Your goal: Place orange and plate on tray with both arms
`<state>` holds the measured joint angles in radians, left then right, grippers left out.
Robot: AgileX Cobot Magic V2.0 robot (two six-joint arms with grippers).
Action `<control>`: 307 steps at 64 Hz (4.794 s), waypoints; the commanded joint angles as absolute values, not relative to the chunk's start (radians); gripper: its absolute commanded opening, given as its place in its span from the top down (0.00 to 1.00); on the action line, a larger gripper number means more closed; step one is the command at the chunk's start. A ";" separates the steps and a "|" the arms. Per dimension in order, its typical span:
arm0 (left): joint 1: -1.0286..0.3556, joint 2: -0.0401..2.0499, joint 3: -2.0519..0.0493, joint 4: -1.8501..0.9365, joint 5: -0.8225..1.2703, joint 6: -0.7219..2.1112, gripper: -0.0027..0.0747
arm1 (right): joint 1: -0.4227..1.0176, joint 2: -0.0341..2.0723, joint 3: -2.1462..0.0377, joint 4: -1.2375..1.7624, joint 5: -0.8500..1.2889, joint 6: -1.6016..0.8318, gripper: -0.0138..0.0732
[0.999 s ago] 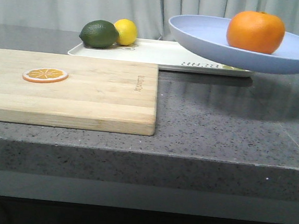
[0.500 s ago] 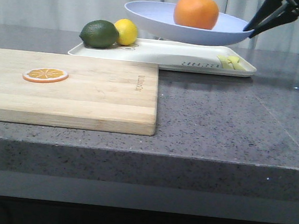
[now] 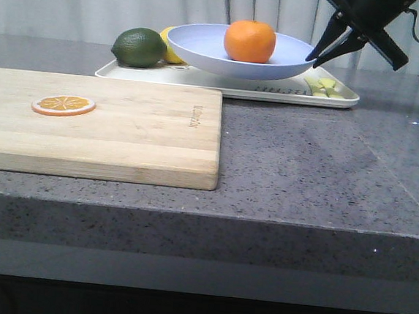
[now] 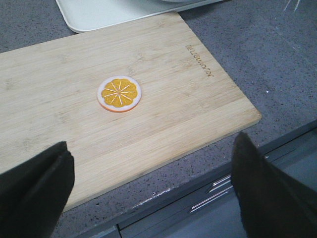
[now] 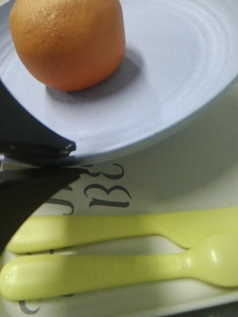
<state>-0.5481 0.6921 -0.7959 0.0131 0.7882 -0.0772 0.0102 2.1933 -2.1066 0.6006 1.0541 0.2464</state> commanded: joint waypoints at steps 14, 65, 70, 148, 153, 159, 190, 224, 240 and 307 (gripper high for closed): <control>-0.548 0.688 -0.820 0.000 0.716 -0.079 0.17 | 0.009 2.153 -2.148 0.660 0.972 0.251 0.92; -0.548 0.688 -0.820 0.000 0.716 -0.079 0.17 | 0.009 2.158 -2.148 0.657 0.913 0.251 0.92; -0.548 0.688 -0.820 0.000 0.716 -0.079 0.17 | 0.009 2.158 -2.148 0.656 0.902 0.251 0.91; -0.548 0.690 -0.820 0.000 0.714 -0.079 0.17 | -0.001 1.828 -2.146 0.614 1.094 -0.007 0.43; -0.548 0.690 -0.820 0.000 0.714 -0.079 0.17 | -0.001 1.762 -2.132 0.538 1.107 -0.007 0.43; -0.548 0.690 -0.820 0.000 0.714 -0.079 0.17 | -0.001 1.658 -2.072 0.432 1.108 -0.007 0.43; -0.548 0.690 -0.820 0.000 0.714 -0.079 0.17 | -0.001 0.954 -1.277 0.223 0.844 -0.187 0.44; -0.548 0.690 -0.820 0.000 0.714 -0.079 0.17 | -0.001 0.391 -0.799 0.284 0.940 -0.255 0.44; -0.548 0.690 -0.820 0.000 0.714 -0.079 0.17 | -0.002 0.319 -0.693 0.299 0.900 -0.255 0.44; -0.548 0.690 -0.820 0.000 0.714 -0.079 0.99 | -0.002 0.319 -0.617 0.297 0.737 -0.255 0.92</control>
<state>-0.5481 0.6921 -0.7959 0.0065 0.7878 -0.0772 0.0001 0.3102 -0.5936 0.2772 0.8139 -0.2478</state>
